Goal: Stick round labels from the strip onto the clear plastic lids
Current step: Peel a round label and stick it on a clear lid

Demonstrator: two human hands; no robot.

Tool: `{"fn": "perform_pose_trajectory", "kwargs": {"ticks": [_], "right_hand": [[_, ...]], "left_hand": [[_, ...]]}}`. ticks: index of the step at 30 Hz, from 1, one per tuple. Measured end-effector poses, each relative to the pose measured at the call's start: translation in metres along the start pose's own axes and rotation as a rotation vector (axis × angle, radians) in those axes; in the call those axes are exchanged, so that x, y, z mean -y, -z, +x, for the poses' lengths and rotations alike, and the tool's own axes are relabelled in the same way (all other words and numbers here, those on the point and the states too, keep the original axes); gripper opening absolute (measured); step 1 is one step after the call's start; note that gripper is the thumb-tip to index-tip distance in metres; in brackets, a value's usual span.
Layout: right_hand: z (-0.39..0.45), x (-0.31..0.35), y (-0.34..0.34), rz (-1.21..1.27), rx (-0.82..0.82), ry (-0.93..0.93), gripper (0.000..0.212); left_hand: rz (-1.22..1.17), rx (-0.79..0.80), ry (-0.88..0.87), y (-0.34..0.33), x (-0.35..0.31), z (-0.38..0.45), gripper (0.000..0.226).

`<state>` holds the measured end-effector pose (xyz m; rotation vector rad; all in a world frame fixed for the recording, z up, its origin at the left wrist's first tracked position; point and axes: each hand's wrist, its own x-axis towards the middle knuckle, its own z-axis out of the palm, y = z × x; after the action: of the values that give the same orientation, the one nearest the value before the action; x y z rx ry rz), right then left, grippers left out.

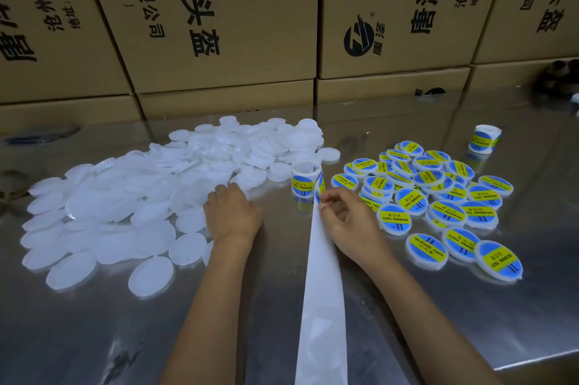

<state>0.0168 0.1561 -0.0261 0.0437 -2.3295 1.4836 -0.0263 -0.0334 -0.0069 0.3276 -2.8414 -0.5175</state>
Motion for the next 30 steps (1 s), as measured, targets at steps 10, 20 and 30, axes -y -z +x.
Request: {"fn": "perform_pose_trajectory", "kwargs": {"ticks": [10, 20, 30], "right_hand": [[0.003, -0.002, -0.002, 0.151, -0.023, -0.062, 0.013], [0.001, -0.007, -0.001, -0.217, 0.056, -0.029, 0.062], [0.002, -0.009, -0.004, -0.191, 0.072, -0.026, 0.061]], "left_hand": [[0.014, -0.126, -0.104, -0.003, -0.004, 0.001, 0.026], [-1.42, 0.248, 0.33, 0.008, -0.013, 0.006, 0.016], [-1.582, 0.492, 0.261, 0.007, -0.024, -0.004, 0.018]]}}
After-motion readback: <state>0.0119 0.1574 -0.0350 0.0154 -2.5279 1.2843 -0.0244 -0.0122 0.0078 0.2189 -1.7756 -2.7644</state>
